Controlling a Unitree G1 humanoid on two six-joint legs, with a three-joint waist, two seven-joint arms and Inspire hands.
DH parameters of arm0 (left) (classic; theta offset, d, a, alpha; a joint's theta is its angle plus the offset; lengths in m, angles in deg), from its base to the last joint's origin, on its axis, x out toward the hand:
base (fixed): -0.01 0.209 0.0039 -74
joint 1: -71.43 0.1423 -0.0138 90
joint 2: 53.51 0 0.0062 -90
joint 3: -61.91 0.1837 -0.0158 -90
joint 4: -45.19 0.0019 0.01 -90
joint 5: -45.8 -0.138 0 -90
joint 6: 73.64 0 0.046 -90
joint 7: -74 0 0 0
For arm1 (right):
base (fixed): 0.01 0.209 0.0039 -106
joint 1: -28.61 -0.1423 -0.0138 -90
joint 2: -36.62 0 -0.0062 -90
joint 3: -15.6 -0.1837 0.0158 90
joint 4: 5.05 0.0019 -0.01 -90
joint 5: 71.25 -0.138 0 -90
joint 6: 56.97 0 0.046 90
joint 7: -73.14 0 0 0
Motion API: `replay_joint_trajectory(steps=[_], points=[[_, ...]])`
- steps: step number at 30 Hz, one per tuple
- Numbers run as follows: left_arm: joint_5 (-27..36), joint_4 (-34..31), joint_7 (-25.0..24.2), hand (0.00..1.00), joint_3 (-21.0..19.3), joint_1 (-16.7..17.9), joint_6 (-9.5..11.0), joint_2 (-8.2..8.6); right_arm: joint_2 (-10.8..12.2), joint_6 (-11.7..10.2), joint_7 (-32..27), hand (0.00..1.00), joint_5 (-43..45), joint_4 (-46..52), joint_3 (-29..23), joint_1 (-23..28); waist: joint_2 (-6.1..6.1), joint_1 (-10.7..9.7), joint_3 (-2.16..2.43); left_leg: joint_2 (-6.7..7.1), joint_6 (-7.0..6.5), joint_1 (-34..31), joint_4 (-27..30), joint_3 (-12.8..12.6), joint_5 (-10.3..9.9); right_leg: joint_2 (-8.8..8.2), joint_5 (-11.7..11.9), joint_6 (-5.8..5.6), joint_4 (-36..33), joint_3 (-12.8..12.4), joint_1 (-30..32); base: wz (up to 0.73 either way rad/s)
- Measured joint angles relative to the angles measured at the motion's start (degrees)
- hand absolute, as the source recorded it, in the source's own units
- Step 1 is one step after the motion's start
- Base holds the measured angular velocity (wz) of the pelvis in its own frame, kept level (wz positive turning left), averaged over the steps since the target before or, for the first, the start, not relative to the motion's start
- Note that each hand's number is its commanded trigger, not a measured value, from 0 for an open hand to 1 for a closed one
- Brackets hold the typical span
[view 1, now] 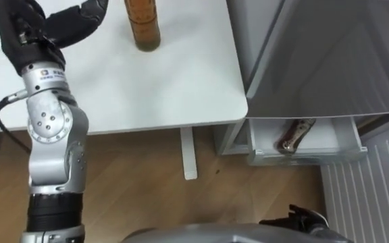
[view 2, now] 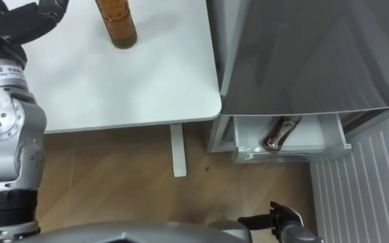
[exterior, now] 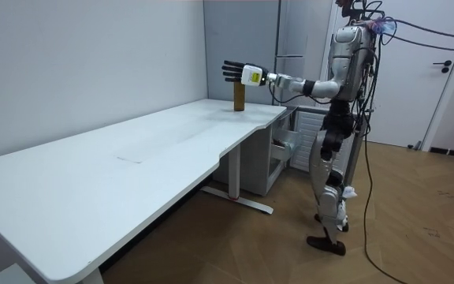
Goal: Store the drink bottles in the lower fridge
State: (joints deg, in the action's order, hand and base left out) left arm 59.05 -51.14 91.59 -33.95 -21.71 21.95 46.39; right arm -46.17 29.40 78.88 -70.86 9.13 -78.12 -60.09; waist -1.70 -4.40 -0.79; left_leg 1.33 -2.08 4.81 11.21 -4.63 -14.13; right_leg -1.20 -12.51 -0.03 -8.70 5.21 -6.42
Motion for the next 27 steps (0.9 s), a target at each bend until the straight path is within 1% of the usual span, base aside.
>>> replay_joint_trajectory(steps=[1,3,4,5,6,7,8,9,10,11,12,13,14,15,16,17,18,19,20,21,22,23,24,25,26,27], points=[[0.0,1.04,-0.52,0.0,0.07,-0.63,-0.34,-0.06,-0.05,0.03,0.05,0.0,0.4,-0.01,-0.07,-0.02,0.02,-0.12,0.01,-0.02,0.0,0.05,-0.04,0.06,0.0,0.1,0.08,0.05,0.01,-0.51,0.01,-0.19],[0.08,3.21,-0.93,0.0,0.58,-1.24,-0.51,-0.78,-0.2,0.07,0.12,0.0,1.24,0.13,-0.45,-0.04,0.16,-0.66,0.02,-0.08,0.0,0.12,-0.07,0.11,0.0,0.15,0.13,0.07,-0.11,-0.49,-0.08,-0.13],[0.2,5.09,-1.2,0.0,0.63,-1.47,-1.02,-1.48,-0.24,0.14,0.11,0.0,1.48,0.11,-0.55,-0.09,0.25,-0.97,-0.02,-0.2,0.0,0.65,-0.23,0.19,0.0,0.27,0.13,0.07,-0.31,-0.52,0.05,-0.15],[0.61,7.12,-1.45,0.0,0.62,-1.68,-1.53,-2.16,-0.25,0.53,0.09,0.0,1.74,0.12,-0.87,-0.09,0.37,-1.39,0.09,-0.37,0.0,1.19,-0.5,0.18,0.0,0.39,0.14,0.09,-0.32,-0.61,-0.19,-0.17],[1.0,8.38,-1.49,0.0,0.61,-1.95,-1.63,-2.6,-0.3,0.76,0.04,0.0,1.83,0.12,-0.95,-0.12,0.41,-1.58,0.07,-0.45,0.0,1.44,-0.6,0.17,0.0,0.43,0.16,0.12,-0.26,-0.63,-0.37,-0.16],[2.66,10.86,-1.52,0.0,0.59,-2.4,-2.01,-3.46,-0.41,1.14,-0.18,0.0,1.84,-0.07,-1.09,-0.09,0.63,-1.74,0.12,-0.43,0.0,1.84,-0.89,0.15,0.0,0.53,0.18,0.15,-0.14,-0.7,-0.6,-0.12],[4.29,13.22,-1.52,0.0,0.57,-2.89,-2.75,-3.93,-0.54,1.47,-0.8,0.0,1.84,-0.24,-1.19,0.13,0.94,-1.87,0.31,-0.52,0.0,2.04,-1.13,0.18,0.0,0.64,0.18,0.16,-0.24,-0.79,-0.52,-0.11],[4.97,14.17,-1.44,0.0,0.55,-3.12,-3.26,-3.94,-0.63,1.78,-1.14,0.0,1.84,-0.27,-1.2,0.24,1.11,-1.88,0.32,-0.59,0.01,2.23,-1.31,0.25,0.01,0.71,0.18,0.16,-0.42,-0.81,-0.42,-0.16],[5.45,15.61,-1.37,0.0,0.54,-3.33,-4.06,-3.94,-0.77,2.33,-1.83,0.0,1.85,-0.32,-1.2,0.51,1.56,-1.92,0.23,-0.9,0.13,2.81,-1.96,1.05,0.1,1.03,0.16,0.17,-1.71,-0.61,0.18,-0.26],[5.64,16.41,-1.3,0.0,0.53,-3.4,-4.48,-3.96,-0.82,2.47,-2.33,0.0,1.85,-0.44,-1.2,0.56,2.14,-1.75,0.05,-1.93,0.06,3.2,-2.22,3.91,0.24,1.65,-0.16,0.43,-5.64,0.09,2.45,-0.38],[6.26,16.74,-1.24,0.0,0.49,-3.36,-4.47,-4.01,-0.84,2.44,-2.55,0.0,1.83,-0.49,-1.32,0.88,2.64,-1.5,-0.17,-2.65,0.06,3.45,-2.43,6.27,0.34,2.58,-1.63,1.17,-7.61,-0.18,4.44,-0.7],[6.65,17.18,-1.0,0.0,-0.42,-3.36,-4.48,-4.46,-0.58,2.45,-2.85,0.0,2.23,-0.36,-1.29,0.08,2.89,-1.13,-0.22,-3.63,0.17,3.18,-2.59,8.92,0.28,4.73,0.05,3.79,-3.87,-2.81,8.01,-0.67],[6.34,18.45,-0.71,0.0,-1.84,-3.62,-4.55,-4.77,-0.85,2.42,-3.26,0.0,2.44,-0.14,-1.3,-0.38,2.82,-2.5,0.02,-4.16,1.49,2.32,-2.07,9.31,-0.25,5.2,6.46,4.18,-1.45,-1.86,9.26,-0.38],[6.2,19.34,-0.71,0.0,-1.73,-3.98,-5.03,-4.85,-1.14,2.45,-3.66,0.0,2.45,0.16,-1.38,-0.1,2.84,-3.68,0.06,-4.2,2.44,2.0,-2.17,8.87,-0.13,5.23,6.92,4.34,-0.78,-1.44,8.65,0.13],[6.28,20.5,-1.02,0.0,-1.27,-4.49,-5.86,-4.87,-1.65,2.89,-4.4,0.0,2.62,0.13,-1.52,0.03,2.71,-4.97,0.04,-4.52,3.27,2.05,-2.75,5.82,-0.01,5.13,6.93,4.35,-1.12,-1.42,8.28,0.38],[6.43,20.65,-1.0,0.0,-0.58,-4.91,-6.08,-4.88,-1.72,3.77,-4.7,0.0,3.29,0.1,-1.56,0.55,1.98,-5.89,-0.35,-4.84,3.68,1.2,-3.19,3.03,0.42,4.96,6.92,4.33,-0.96,-3.15,7.54,0.32],[6.58,20.59,-0.95,0.0,-0.47,-4.98,-6.08,-4.88,-1.62,4.27,-4.75,0.0,3.97,-0.05,-1.67,0.59,1.56,-6.41,-0.41,-4.85,3.89,0.06,-3.54,2.21,1.03,4.75,6.9,4.3,-0.97,-3.97,7.46,0.3],[6.79,20.67,-0.61,0.0,0.03,-5.16,-6.09,-4.86,-1.39,5.18,-4.45,0.0,5.08,-0.37,-2.2,0.85,0.55,-6.44,-0.13,-4.89,2.94,-1.7,-3.27,-0.42,2.26,4.36,6.7,3.97,-1.09,-4.97,7.39,0.09],[7.26,20.78,-0.22,0.0,0.4,-5.11,-6.26,-4.85,-1.44,6.19,-4.1,0.0,6.14,-0.48,-2.29,1.02,0.21,-6.07,0.23,-4.67,2.87,-0.72,-3.63,-1.44,2.92,4.32,6.57,3.75,-1.09,-4.85,7.21,0.0],[7.43,20.79,-0.22,0.0,0.31,-5.12,-6.36,-4.87,-1.44,6.44,-4.05,0.0,6.67,-0.52,-2.61,0.92,0.15,-6.04,0.24,-4.52,2.84,-0.32,-3.7,-1.52,2.91,4.28,6.52,3.66,-1.03,-4.89,7.07,-0.18],[7.44,20.88,-0.22,0.0,0.29,-5.11,-6.77,-4.87,-1.44,6.85,-3.92,0.0,7.16,-0.44,-3.1,0.89,0.11,-5.54,0.27,-4.28,2.82,0.22,-3.7,-1.54,2.91,4.22,6.57,3.58,-0.98,-4.79,6.82,-0.23],[7.44,20.87,-0.24,0.0,0.27,-5.13,-7.09,-4.87,-1.42,7.32,-3.71,0.0,7.61,-0.38,-3.31,0.71,0.14,-4.88,0.26,-3.65,2.77,0.67,-3.7,-1.54,2.9,4.12,6.55,3.47,-0.84,-4.67,6.45,-0.25],[7.45,20.87,-0.27,0.0,0.3,-5.13,-7.25,-4.87,-1.41,7.54,-3.64,0.0,8.07,-0.37,-3.29,0.72,0.2,-4.81,0.27,-3.54,2.77,0.78,-3.68,-1.5,2.89,4.07,6.49,3.38,-0.82,-4.63,6.27,-0.12],[7.5,20.87,-0.29,0.0,0.3,-5.19,-7.8,-4.88,-1.37,8.13,-3.62,0.0,8.78,-0.19,-3.28,0.48,0.47,-4.73,0.38,-3.41,2.68,0.77,-3.68,-1.5,2.85,3.88,6.44,3.29,-0.9,-4.48,6.24,0.0],[7.5,20.87,-0.31,0.0,0.3,-5.24,-8.07,-4.88,-1.26,8.7,-3.62,0.0,8.96,0.01,-3.28,0.36,0.52,-4.71,0.43,-3.12,2.56,0.76,-3.65,-1.51,2.89,3.64,6.1,2.81,-0.94,-4.46,6.24,0.0],[7.5,20.89,-0.31,0.0,0.3,-5.23,-8.17,-4.88,-1.26,8.78,-3.61,0.0,9.01,0.01,-3.28,0.31,0.57,-4.71,0.42,-3.0,2.5,0.74,-3.62,-1.5,2.91,3.55,5.97,2.8,-0.93,-4.48,6.25,0.0]])
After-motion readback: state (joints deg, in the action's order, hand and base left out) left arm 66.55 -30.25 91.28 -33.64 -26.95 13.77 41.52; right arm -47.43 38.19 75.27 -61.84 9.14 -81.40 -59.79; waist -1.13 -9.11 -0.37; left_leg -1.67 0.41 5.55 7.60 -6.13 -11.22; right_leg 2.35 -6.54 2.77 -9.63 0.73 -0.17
